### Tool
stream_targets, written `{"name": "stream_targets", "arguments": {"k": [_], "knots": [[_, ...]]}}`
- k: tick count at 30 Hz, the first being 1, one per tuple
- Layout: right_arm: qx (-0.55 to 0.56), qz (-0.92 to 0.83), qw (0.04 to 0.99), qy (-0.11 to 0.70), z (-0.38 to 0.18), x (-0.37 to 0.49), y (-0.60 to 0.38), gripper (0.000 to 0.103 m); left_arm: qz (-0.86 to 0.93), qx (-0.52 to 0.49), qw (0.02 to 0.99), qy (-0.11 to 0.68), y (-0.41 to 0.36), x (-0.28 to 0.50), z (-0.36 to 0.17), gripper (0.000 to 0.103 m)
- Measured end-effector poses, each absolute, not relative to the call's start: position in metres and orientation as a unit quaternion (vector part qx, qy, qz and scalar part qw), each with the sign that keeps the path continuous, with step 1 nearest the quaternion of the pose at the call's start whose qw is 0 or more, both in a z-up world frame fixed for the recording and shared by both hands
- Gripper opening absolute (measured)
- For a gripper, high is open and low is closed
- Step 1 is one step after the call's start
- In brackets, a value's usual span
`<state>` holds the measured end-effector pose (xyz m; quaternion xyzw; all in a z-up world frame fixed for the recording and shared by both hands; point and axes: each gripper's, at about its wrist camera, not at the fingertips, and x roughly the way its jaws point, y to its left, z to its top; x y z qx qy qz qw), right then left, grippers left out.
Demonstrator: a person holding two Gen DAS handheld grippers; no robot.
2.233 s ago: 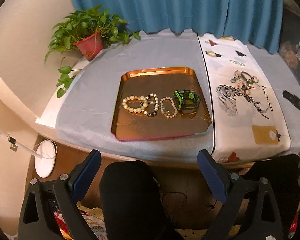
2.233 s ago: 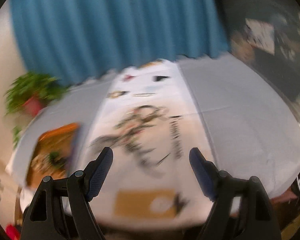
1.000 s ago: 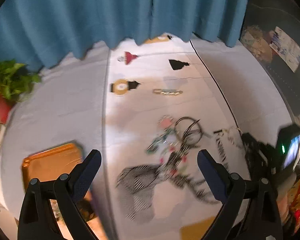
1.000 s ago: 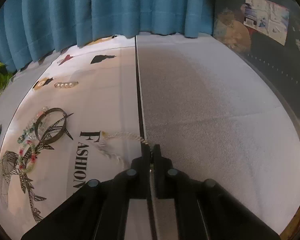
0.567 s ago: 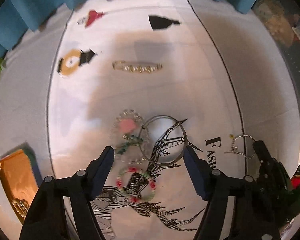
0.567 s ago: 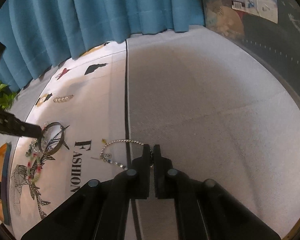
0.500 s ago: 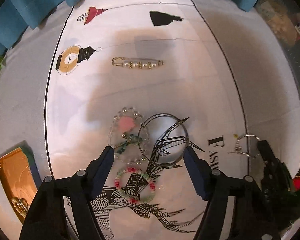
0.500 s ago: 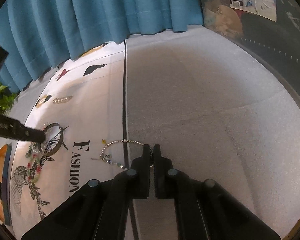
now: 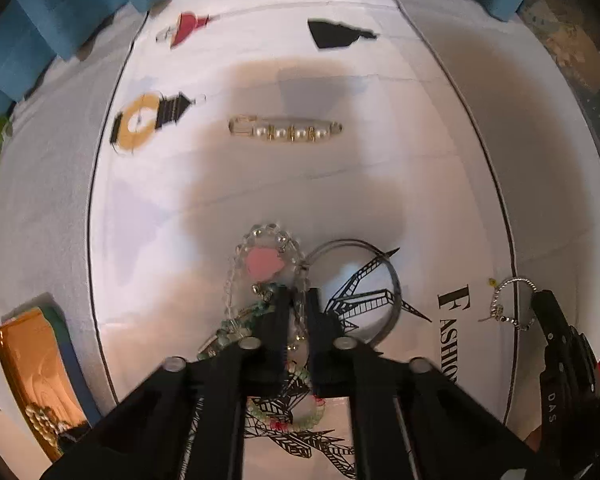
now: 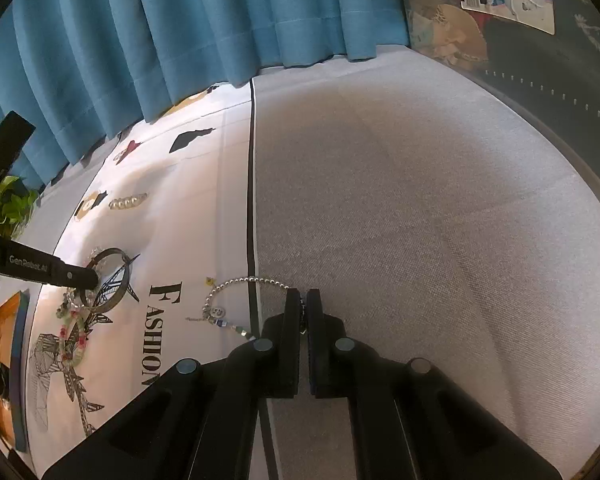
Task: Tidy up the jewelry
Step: 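Grasp the silver chain bracelet with the right tool while the left tool grasps the metal bangle, then carry the chain bracelet and bangle over the copper tray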
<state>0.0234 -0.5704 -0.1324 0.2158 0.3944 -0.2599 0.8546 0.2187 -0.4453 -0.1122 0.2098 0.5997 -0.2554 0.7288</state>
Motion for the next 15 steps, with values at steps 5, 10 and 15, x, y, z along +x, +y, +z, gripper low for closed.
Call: {"name": "stream_targets", "arguments": {"k": [5,10,15], "knots": [[0.22,-0.268,0.866,0.359,-0.121,0.018,-0.572,0.003,-0.272,0.213,0.754,0.559,-0.44,0.206,-0.088,0.0],[0.222,-0.265,0.88,0.326,-0.11,0.015,-0.57,0.003,-0.289,0.197,0.768,0.537,-0.425,0.198,-0.063,0.0],[0.229,-0.263,0.873,0.34,-0.116,0.017,-0.57,0.003,-0.322,0.165,0.705,0.61,-0.428,0.201,-0.083,0.014]]}}
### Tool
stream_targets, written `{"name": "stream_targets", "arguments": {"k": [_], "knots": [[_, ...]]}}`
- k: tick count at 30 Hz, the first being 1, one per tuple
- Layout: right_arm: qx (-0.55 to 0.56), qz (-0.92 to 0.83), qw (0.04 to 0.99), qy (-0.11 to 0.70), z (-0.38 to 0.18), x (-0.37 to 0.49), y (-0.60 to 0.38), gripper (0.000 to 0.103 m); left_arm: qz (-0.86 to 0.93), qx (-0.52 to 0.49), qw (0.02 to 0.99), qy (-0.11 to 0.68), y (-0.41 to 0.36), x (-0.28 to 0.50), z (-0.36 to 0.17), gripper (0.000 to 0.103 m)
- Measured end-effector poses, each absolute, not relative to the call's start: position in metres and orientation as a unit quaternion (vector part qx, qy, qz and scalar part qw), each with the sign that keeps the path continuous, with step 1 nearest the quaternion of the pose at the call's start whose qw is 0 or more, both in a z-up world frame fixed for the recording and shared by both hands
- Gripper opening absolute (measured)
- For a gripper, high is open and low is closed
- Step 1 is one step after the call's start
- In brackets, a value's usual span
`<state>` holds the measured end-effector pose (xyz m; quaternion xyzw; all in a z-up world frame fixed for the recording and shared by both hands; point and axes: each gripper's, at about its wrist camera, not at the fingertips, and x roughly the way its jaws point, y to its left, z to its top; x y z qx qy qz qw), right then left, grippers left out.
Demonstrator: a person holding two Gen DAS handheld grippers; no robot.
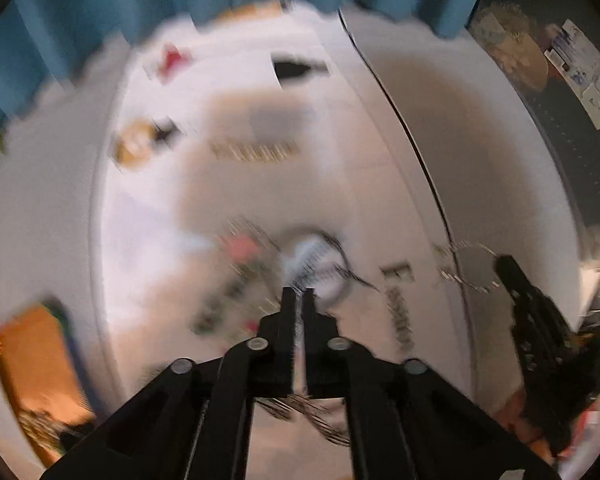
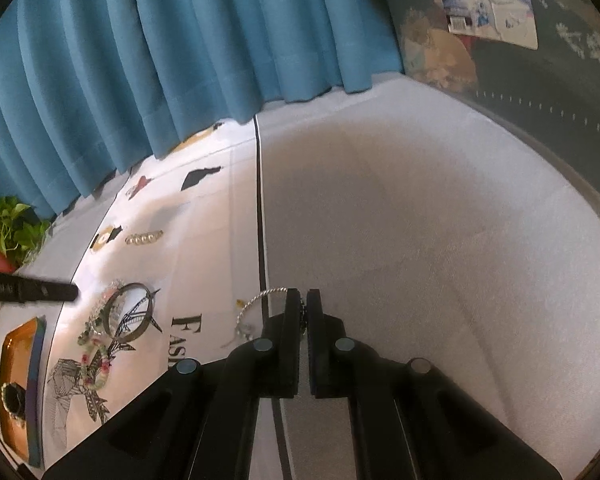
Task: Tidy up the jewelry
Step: 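Carry the chain bracelet and bangle over the copper tray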
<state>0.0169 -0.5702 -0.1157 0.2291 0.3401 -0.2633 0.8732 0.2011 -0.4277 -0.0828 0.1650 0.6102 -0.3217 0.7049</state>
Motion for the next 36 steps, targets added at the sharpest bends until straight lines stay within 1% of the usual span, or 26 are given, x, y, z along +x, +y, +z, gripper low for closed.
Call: {"name": "stream_targets", "arguments": {"k": [1,2,3,10,13,17,25,26,27,28,29,30,36], "knots": [[0.229,-0.263,0.873,0.341,-0.116,0.017,-0.57,0.003,-0.322,0.156,0.695,0.624,-0.429,0.201,-0.089,0.019],[0.228,-0.264,0.873,0.34,-0.116,0.016,-0.57,0.003,-0.319,0.149,0.69,0.632,-0.431,0.2,-0.094,0.029],[0.227,-0.264,0.874,0.34,-0.117,0.017,-0.571,0.003,-0.315,0.147,0.689,0.636,-0.432,0.198,-0.098,0.033],[0.23,-0.258,0.874,0.342,-0.119,0.016,-0.572,0.003,-0.281,0.098,0.677,0.673,-0.435,0.207,-0.113,0.034],[0.231,-0.256,0.874,0.343,-0.12,0.016,-0.573,0.003,-0.256,0.053,0.678,0.687,-0.427,0.215,-0.114,0.035],[0.235,-0.256,0.873,0.342,-0.12,0.015,-0.575,0.003,-0.231,0.011,0.679,0.697,-0.419,0.221,-0.116,0.039],[0.235,-0.251,0.874,0.344,-0.12,0.015,-0.575,0.003,-0.169,-0.041,0.686,0.706,-0.411,0.228,-0.119,0.041],[0.236,-0.25,0.874,0.345,-0.121,0.015,-0.575,0.003,-0.164,-0.041,0.689,0.705,-0.411,0.228,-0.118,0.038],[0.237,-0.25,0.873,0.345,-0.121,0.015,-0.576,0.003,-0.158,-0.036,0.693,0.702,-0.412,0.228,-0.118,0.028],[0.239,-0.25,0.872,0.346,-0.121,0.015,-0.576,0.003,-0.155,-0.029,0.7,0.697,-0.412,0.231,-0.118,0.015],[0.24,-0.25,0.872,0.346,-0.121,0.015,-0.577,0.003,-0.154,-0.023,0.703,0.694,-0.413,0.232,-0.12,0.004],[0.241,-0.25,0.872,0.345,-0.121,0.015,-0.577,0.003,-0.156,-0.023,0.706,0.691,-0.412,0.232,-0.12,0.001],[0.245,-0.249,0.873,0.34,-0.121,0.013,-0.58,0.003,-0.183,0.01,0.727,0.662,-0.408,0.221,-0.11,0.001]]}}
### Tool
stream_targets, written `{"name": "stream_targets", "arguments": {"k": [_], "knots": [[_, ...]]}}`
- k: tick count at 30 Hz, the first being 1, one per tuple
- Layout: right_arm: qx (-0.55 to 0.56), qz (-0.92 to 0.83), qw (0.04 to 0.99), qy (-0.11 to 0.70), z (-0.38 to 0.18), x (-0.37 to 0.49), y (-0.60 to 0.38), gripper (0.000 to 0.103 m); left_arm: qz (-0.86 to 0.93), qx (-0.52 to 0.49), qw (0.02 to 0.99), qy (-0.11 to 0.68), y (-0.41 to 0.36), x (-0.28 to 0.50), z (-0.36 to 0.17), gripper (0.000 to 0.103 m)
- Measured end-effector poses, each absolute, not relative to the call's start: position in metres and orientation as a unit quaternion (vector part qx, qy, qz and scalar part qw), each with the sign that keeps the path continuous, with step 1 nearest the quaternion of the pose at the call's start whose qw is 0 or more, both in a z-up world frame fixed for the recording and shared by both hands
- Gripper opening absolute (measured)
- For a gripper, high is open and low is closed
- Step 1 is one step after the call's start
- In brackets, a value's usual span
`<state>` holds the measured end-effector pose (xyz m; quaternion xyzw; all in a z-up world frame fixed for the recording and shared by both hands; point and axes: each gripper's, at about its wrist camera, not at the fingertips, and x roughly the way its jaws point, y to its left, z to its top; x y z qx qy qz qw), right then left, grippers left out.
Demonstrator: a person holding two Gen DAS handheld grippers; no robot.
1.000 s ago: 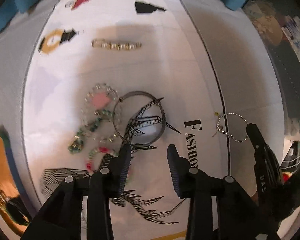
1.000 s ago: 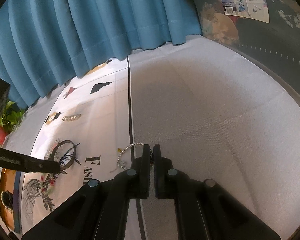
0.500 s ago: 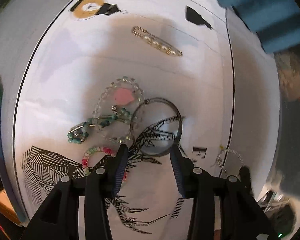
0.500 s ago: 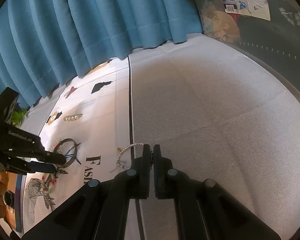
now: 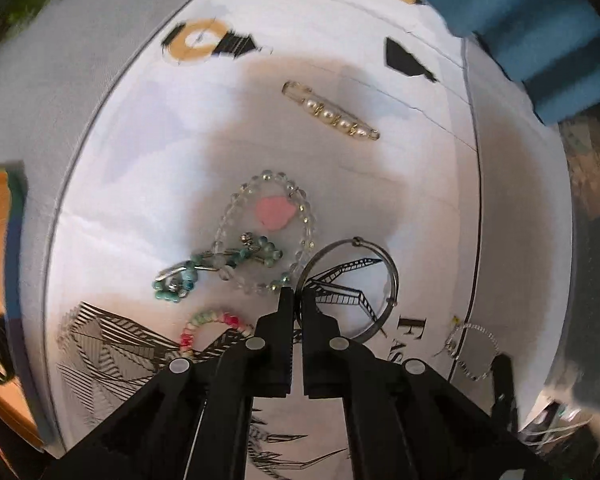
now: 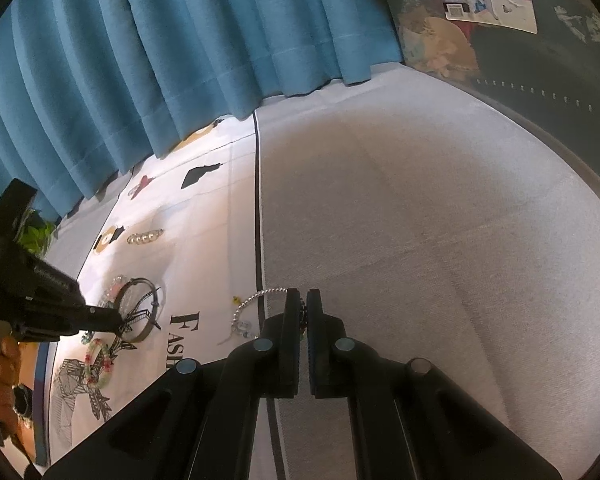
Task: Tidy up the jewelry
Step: 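Carry the chain bracelet and bangle over the copper tray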
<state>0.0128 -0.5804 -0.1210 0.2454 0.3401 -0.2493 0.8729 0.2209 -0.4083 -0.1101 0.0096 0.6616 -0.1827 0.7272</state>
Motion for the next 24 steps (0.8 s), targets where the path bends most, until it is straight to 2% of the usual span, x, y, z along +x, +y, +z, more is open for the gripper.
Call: {"name": "stream_targets", "arguments": {"k": [11,19,24], "knots": [[0.248,-0.247,0.895,0.277,-0.098,-0.002,-0.576,0.003,-0.238,0.099,0.789,0.557,-0.383,0.17,-0.059,0.001],[0.192,-0.277,0.905,0.259,-0.05,-0.029,-0.535,0.003,-0.255,0.125,0.829,0.482,-0.312,0.119,-0.009,0.001],[0.169,-0.261,0.91,0.273,-0.031,-0.05,-0.489,0.003,-0.249,0.13,0.846,0.454,-0.263,0.098,0.004,0.001]]}}
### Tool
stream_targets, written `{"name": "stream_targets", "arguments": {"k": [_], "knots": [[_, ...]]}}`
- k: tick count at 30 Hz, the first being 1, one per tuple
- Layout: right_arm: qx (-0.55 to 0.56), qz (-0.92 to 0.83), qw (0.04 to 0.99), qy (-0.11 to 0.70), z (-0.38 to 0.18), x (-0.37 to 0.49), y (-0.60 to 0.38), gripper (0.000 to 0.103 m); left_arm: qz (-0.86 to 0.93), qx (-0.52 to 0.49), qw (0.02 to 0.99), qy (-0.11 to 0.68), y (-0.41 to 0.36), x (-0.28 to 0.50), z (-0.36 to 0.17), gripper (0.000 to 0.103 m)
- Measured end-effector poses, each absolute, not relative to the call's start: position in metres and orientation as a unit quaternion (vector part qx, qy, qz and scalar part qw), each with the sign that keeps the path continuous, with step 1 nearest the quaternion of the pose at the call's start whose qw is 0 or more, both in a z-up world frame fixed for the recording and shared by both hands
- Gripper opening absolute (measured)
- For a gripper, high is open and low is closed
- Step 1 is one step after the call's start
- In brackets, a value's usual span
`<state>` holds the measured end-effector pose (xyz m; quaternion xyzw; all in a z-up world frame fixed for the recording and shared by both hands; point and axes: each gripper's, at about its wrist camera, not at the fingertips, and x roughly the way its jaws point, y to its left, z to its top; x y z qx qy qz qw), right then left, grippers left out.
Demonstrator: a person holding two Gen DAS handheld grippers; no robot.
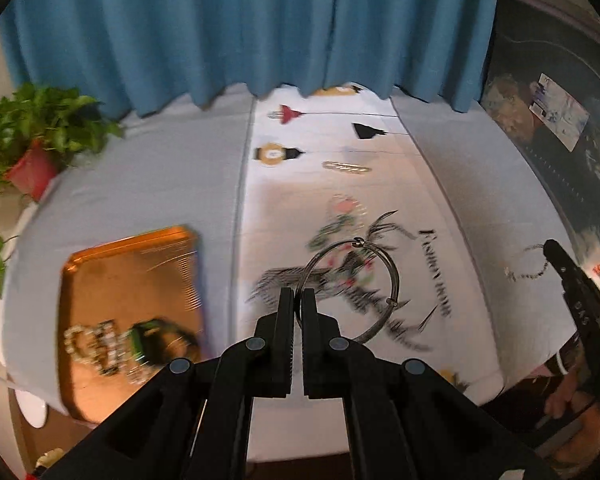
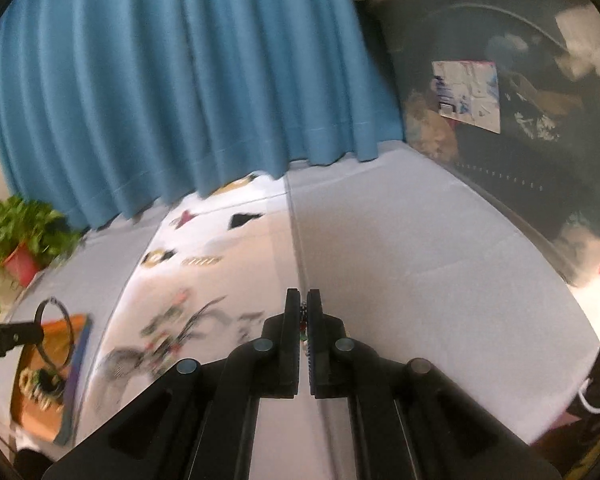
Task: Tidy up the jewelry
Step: 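Carry the chain bracelet and bangle over the copper tray, then open both tools to drop the bangle and chain bracelet into the tray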
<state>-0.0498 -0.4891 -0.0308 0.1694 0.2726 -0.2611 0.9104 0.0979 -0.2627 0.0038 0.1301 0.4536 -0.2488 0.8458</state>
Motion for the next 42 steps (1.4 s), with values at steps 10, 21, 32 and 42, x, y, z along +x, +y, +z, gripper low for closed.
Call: {"name": "stream_targets", "arguments": {"k": [10,21,32,42], "knots": [[0.112,-0.156,0.932,0.308,0.007,-0.045,-0.366,0.003,-0.23,0.086,0.861,0.445,-0.138,0.077,0.02,0.001],[0.079,-0.017,0.939,0.334,0.021,0.007,-0.237,0.003,-0.162,0.054,0.887,0.429,-0.012,0.092,0.026,0.001],[0.053,0.045,0.933,0.353,0.013,0.068,-0.178,0.003,-0.15,0.029,0.887,0.435,0.011,0.131,0.008,0.001],[0.049,0.067,0.931,0.356,-0.005,0.116,-0.164,0.003,-0.158,0.034,0.882,0.442,0.001,0.177,-0.017,0.001]]}}
